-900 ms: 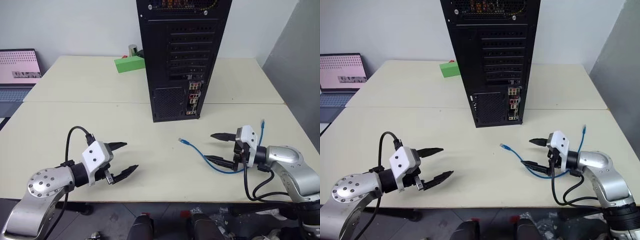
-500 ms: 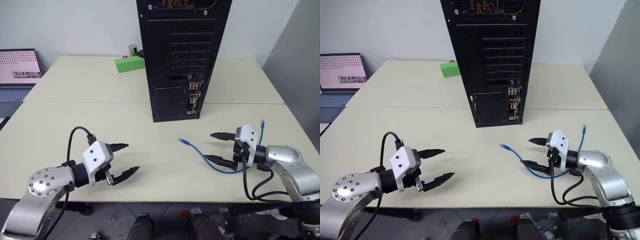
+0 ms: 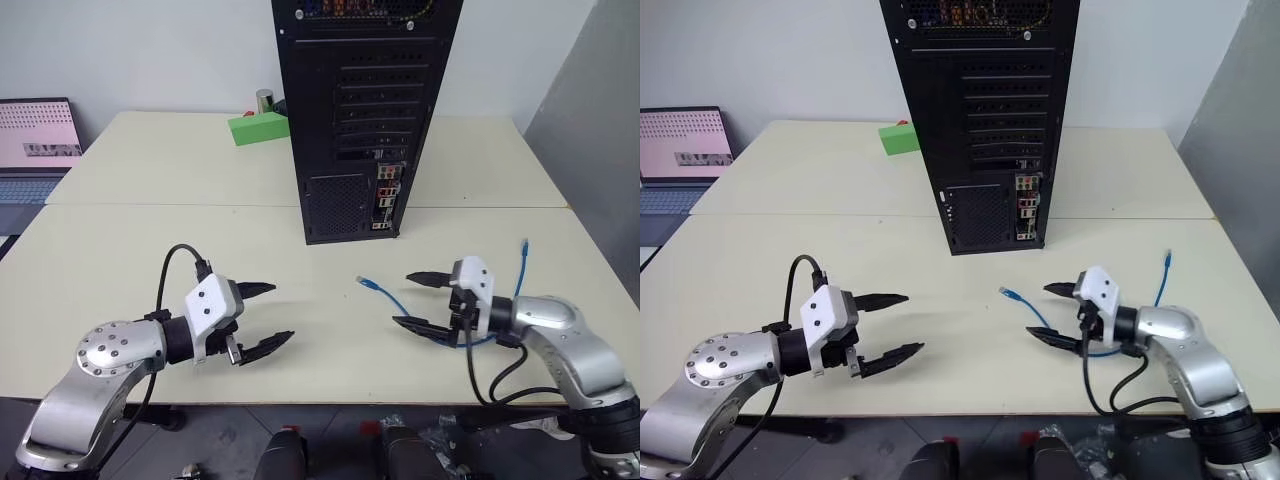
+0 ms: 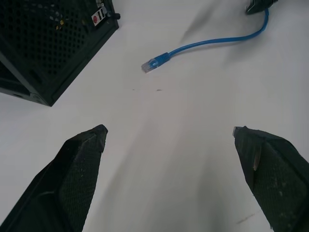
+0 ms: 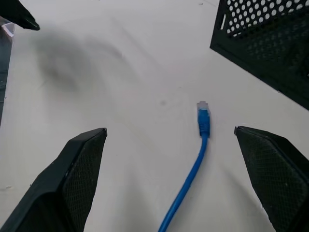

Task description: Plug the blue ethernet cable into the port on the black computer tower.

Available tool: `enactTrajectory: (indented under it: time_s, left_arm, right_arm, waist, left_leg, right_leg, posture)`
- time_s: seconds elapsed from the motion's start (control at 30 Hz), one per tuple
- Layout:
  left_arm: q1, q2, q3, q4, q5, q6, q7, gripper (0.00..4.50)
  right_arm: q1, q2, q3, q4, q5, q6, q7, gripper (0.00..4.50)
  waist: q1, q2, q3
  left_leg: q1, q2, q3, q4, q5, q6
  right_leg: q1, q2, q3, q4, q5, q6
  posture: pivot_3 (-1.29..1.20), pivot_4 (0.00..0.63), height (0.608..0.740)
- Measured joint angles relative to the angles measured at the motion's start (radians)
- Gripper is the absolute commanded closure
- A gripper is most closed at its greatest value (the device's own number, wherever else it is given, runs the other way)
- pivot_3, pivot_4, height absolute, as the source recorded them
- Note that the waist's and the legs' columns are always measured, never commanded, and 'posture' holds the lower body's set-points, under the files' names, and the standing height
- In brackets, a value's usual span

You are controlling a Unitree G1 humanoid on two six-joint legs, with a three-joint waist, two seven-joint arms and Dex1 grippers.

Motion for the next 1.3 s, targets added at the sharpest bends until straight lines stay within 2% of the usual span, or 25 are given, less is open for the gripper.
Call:
enactTrajectory:
  time_s: [0.17, 0.37, 0.47, 0.6, 0.63, 0.67, 0.7, 1.13, 1.3]
  left_arm:
    - [-0.022, 0.007, -0.011, 0.024, 0.004, -0.023, -0.034, 0.03]
    - [-0.033, 0.007, -0.023, 0.050, 0.015, -0.032, -0.040, 0.03]
    - [-0.032, 0.007, -0.024, 0.050, 0.019, -0.045, -0.040, 0.03]
    - [-0.032, 0.007, -0.026, 0.051, 0.024, -0.049, -0.039, 0.00]
    - [-0.032, 0.007, -0.030, 0.052, 0.025, -0.051, -0.039, 0.00]
    - [-0.032, 0.006, -0.032, 0.053, 0.025, -0.051, -0.039, 0.00]
    - [-0.032, 0.006, -0.036, 0.059, 0.026, -0.053, -0.040, 0.00]
    - [-0.070, 0.001, -0.053, 0.131, 0.031, -0.073, -0.042, 0.00]
    - [-0.156, -0.015, -0.112, 0.198, 0.055, -0.097, -0.067, 0.00]
  right_arm:
    - [-0.073, 0.071, 0.077, 0.094, -0.085, -0.010, -0.055, 0.00]
    - [-0.142, 0.147, 0.123, 0.284, -0.194, -0.051, -0.129, 0.00]
    - [-0.162, 0.154, 0.123, 0.316, -0.213, -0.070, -0.139, 0.00]
    - [-0.163, 0.162, 0.120, 0.316, -0.219, -0.060, -0.145, 0.72]
    - [-0.163, 0.169, 0.118, 0.316, -0.219, -0.051, -0.151, 1.06]
    - [-0.165, 0.175, 0.115, 0.317, -0.219, -0.043, -0.157, 1.17]
    - [-0.168, 0.178, 0.114, 0.318, -0.219, -0.035, -0.162, 1.49]
    - [-0.187, 0.162, 0.124, 0.315, -0.250, -0.037, -0.150, 4.31]
    - [-0.200, 0.143, 0.159, 0.219, -0.237, 0.015, -0.067, 4.39]
  waist:
    - [0.002, 0.000, 0.000]
    - [0.002, -0.001, 0.000]
    - [0.002, -0.001, 0.000]
    - [0.002, -0.001, 0.000]
    - [0.002, -0.001, 0.000]
    - [0.002, -0.001, 0.000]
    - [0.002, -0.001, 0.000]
    - [0.002, -0.001, 0.000]
    - [0.002, 0.000, 0.000]
  left_leg:
    - [0.000, 0.000, 0.000, 0.000, 0.000, 0.000]
    - [-0.001, 0.000, 0.000, 0.000, 0.000, 0.000]
    - [-0.001, 0.000, 0.000, 0.000, 0.000, 0.000]
    - [0.000, 0.000, 0.000, 0.000, 0.000, 0.000]
    - [0.000, 0.000, 0.000, 0.000, 0.000, 0.000]
    - [0.000, 0.000, 0.000, 0.000, 0.000, 0.000]
    - [0.000, 0.000, 0.000, 0.000, 0.000, 0.000]
    - [0.000, 0.000, 0.000, 0.000, 0.000, 0.000]
    - [-0.001, 0.000, 0.000, 0.000, 0.000, 0.000]
  right_leg:
    - [0.000, 0.000, 0.000, 0.000, 0.000, 0.000]
    - [-0.001, 0.000, 0.000, 0.000, 0.000, 0.000]
    - [-0.001, 0.000, 0.000, 0.000, 0.000, 0.000]
    - [0.000, 0.000, 0.000, 0.000, 0.000, 0.000]
    - [0.000, 0.000, 0.000, 0.000, 0.000, 0.000]
    - [0.000, 0.000, 0.000, 0.001, 0.000, 0.000]
    - [0.000, 0.000, 0.000, 0.001, 0.000, 0.000]
    - [0.000, 0.000, -0.001, 0.000, 0.000, 0.000]
    - [-0.001, 0.000, -0.001, 0.001, 0.000, 0.000]
  posture:
    - [0.00, 0.150, 0.740]
    - [0.00, 0.150, 0.740]
    - [0.00, 0.150, 0.740]
    - [0.00, 0.150, 0.740]
    - [0.00, 0.150, 0.740]
    - [0.00, 0.150, 0.740]
    - [0.00, 0.150, 0.740]
    - [0.00, 0.150, 0.740]
    - [0.00, 0.150, 0.740]
